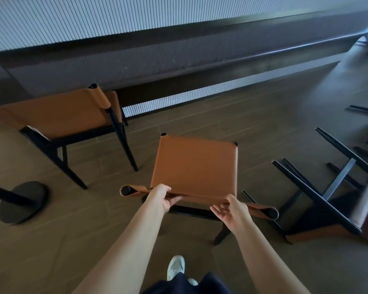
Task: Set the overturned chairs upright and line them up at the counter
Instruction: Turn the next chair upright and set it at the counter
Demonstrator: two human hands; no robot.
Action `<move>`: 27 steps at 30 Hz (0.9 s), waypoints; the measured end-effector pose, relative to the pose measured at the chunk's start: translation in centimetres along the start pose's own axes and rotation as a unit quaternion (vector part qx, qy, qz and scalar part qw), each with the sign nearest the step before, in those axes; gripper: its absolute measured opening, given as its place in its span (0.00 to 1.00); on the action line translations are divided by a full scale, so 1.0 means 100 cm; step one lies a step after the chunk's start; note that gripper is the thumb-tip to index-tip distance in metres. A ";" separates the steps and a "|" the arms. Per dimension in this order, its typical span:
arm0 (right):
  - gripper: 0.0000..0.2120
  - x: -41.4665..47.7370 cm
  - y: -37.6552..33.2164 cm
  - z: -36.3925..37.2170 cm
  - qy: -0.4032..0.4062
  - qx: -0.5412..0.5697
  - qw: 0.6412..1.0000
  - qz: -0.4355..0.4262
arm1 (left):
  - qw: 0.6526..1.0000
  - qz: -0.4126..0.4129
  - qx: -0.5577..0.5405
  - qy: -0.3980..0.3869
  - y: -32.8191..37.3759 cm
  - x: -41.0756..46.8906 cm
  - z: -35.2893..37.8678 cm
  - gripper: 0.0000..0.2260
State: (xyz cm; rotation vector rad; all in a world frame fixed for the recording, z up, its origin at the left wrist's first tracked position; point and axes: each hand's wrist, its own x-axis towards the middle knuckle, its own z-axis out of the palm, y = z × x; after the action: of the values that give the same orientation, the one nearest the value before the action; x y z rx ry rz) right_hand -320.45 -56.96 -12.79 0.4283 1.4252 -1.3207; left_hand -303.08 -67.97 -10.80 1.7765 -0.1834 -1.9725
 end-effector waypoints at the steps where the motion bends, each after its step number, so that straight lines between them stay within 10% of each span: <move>1: 0.14 -0.001 -0.001 0.001 0.000 0.004 1.000 -0.002 | 1.000 -0.001 -0.002 0.001 0.001 0.001 0.001 0.15; 27: 0.04 0.029 -0.147 0.111 -0.027 0.060 0.987 -0.148 | 0.986 0.098 0.128 -0.051 0.142 -0.001 0.123 0.13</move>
State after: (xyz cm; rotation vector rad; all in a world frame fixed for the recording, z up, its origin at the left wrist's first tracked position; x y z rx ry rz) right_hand -328.52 -72.32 -5.96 0.2631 1.4076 -1.6510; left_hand -311.32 -83.01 -3.14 1.7328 -0.6473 -1.9676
